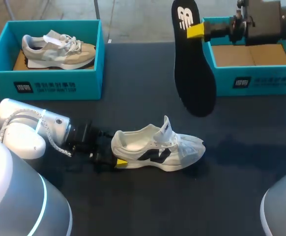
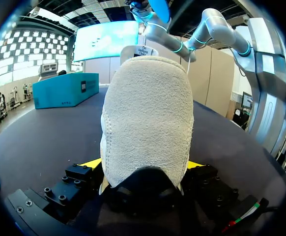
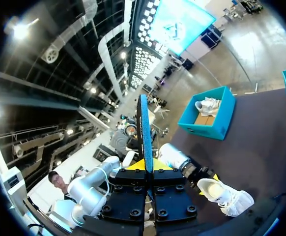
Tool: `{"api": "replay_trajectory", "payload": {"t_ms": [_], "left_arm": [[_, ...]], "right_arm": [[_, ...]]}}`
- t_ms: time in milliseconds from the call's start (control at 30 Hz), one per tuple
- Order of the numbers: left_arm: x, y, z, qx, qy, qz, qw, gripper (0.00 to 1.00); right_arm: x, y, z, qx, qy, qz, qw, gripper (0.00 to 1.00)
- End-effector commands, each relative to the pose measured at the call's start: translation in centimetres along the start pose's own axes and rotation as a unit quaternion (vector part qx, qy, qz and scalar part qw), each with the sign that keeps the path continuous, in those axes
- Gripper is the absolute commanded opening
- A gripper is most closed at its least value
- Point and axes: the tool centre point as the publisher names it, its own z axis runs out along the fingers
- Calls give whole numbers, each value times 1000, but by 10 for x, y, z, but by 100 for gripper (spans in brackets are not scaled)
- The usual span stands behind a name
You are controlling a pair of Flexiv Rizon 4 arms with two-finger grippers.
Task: Take the shoe out of the shoebox, open the shoe tongue, remove and reinsert the insole, then place the shoe into the shoebox
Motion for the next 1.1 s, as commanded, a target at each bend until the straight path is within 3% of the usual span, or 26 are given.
{"api": "replay_trajectory", "payload": {"t_ms": [33, 300, 633, 1100], "left_arm": [[-1, 3, 4, -1, 0, 0, 1000, 0], [-1, 3, 4, -1, 0, 0, 1000, 0], [-1, 3, 4, -1, 0, 0, 1000, 0], [-1, 3, 4, -1, 0, 0, 1000, 0]], "right_arm": [[0, -1, 2, -2, 0, 0, 1000, 0], [0, -1, 2, -2, 0, 0, 1000, 0], [15, -10, -33, 11, -2, -10, 1000, 0], [47, -30, -58, -42, -19, 23, 999, 0]]}}
